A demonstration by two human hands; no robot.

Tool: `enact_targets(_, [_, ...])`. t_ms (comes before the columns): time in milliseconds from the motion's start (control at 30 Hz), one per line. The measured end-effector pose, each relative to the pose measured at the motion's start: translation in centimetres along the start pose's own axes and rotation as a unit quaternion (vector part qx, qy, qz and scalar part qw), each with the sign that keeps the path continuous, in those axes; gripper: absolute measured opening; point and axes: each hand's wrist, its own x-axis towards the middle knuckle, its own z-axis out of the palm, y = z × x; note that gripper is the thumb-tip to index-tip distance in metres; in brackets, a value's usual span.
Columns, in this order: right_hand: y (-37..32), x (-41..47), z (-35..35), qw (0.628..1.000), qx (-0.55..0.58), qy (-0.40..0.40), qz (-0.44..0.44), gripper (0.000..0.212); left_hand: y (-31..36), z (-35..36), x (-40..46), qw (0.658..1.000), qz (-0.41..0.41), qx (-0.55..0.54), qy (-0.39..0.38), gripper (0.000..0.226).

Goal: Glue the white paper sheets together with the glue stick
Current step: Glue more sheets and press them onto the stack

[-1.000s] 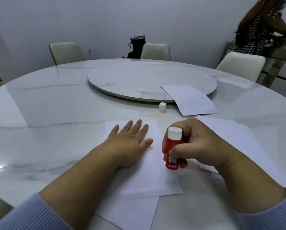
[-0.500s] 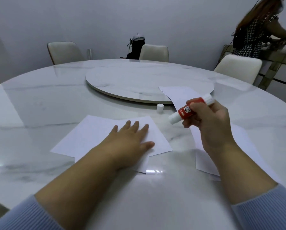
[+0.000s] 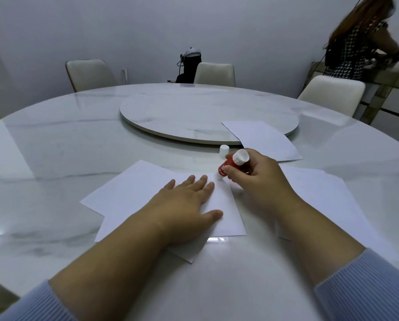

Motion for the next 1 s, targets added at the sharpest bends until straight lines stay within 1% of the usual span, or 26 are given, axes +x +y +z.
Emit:
enact_targets(133, [-0.6,-0.3,-0.5,1.0,-0.024,0.002,-0.018,0.005,0.1,-0.2,0.1,1.0,-0.006,-0.002,-0.016,0.067])
enact_targets(200, [-1.0,-0.8,-0.8,0.999,-0.031,-0.012,-0.032,0.018,0.1,-0.1,0.0,1.0,-0.007,-0.005,-0.017,0.068])
enact_targets(267, [-1.3,-1.3,-1.2,0.998,-0.021,-0.048,-0.04,0.035,0.1,-0.1,0.1,1.0,-0.005,-0.004,-0.015,0.068])
enact_targets(300, [-1.4,-1.4,-1.3,0.997,-0.012,-0.074,-0.036,0.038,0.1,0.0,0.1,1.0,-0.004,-0.005,-0.013,0.068])
enact_targets(400, [-1.4,-1.6,-1.7,0.985,0.051,-0.167,0.008,0.03,0.0,0.1,0.1,1.0,0.004,-0.006,-0.004,0.068])
enact_targets(433, [-1.3,-1.5,-1.8,0.98,0.091,-0.174,0.016,0.022,-0.1,0.2,0.2,1.0,0.009,-0.004,-0.003,0.068])
enact_targets(467, [-1.4,-1.3,-1.9,0.976,0.15,-0.158,0.02,0.013,-0.3,0.1,0.3,1.0,0.017,-0.004,-0.006,0.067])
enact_targets(500, [-1.2,-1.0,-2.1,0.97,0.215,-0.114,0.024,0.011,-0.6,-0.1,0.3,0.999,0.033,-0.009,-0.016,0.066])
enact_targets(533, [-1.1,-0.7,-2.3,0.959,0.276,-0.054,0.032,0.013,-0.9,-0.5,0.3,0.997,0.058,-0.023,-0.035,0.064])
enact_targets(567, [-1.0,-0.4,-2.5,0.953,0.302,0.016,0.035,0.012,-1.1,-0.9,0.2,0.993,0.09,-0.053,-0.058,0.06])
enact_targets(600, [-0.9,-0.2,-2.6,0.951,0.297,0.078,0.035,0.011,-1.2,-1.3,-0.1,0.986,0.118,-0.095,-0.07,0.057])
enact_targets(633, [-0.7,-0.1,-2.7,0.955,0.269,0.125,0.033,0.01,-1.2,-1.7,-0.2,0.981,0.134,-0.13,-0.057,0.055])
enact_targets(667, [-0.5,-0.1,-2.7,0.958,0.239,0.154,0.03,0.01,-1.2,-1.8,-0.4,0.98,0.131,-0.148,-0.012,0.052])
enact_targets(700, [-0.4,0.0,-2.6,0.961,0.215,0.171,0.023,0.01,-1.0,-1.7,-0.4,0.983,0.106,-0.141,0.052,0.05])
enact_targets(733, [-0.4,-0.1,-2.4,0.964,0.197,0.176,0.015,0.007,-0.8,-1.4,-0.3,0.986,0.064,-0.112,0.109,0.049])
enact_targets(767, [-0.4,-0.2,-2.1,0.969,0.18,0.171,0.002,0.005,-0.5,-1.0,-0.2,0.988,0.018,-0.076,0.136,0.051])
enact_targets(800, [-0.5,-0.2,-1.7,0.973,0.168,0.159,-0.011,0.006,-0.4,-0.6,0.1,0.991,-0.023,-0.042,0.128,0.057])
enact_targets(833, [-0.4,-0.3,-1.4,0.977,0.159,0.143,-0.022,0.007,-0.3,-0.1,0.4,0.994,-0.053,-0.013,0.098,0.065])
enact_targets(867, [-0.3,-0.2,-1.1,0.981,0.148,0.124,-0.031,0.008,-0.4,0.1,0.5,0.996,-0.066,0.005,0.061,0.071])
enact_targets(900, [-0.2,-0.2,-0.8,0.985,0.133,0.102,-0.037,0.009,-0.6,0.1,0.6,0.998,-0.058,0.012,0.03,0.075])
enact_targets(1000, [0.0,-0.2,0.0,0.992,0.116,0.036,-0.037,0.016,-1.0,-0.5,0.1,0.999,0.029,-0.015,-0.036,0.076])
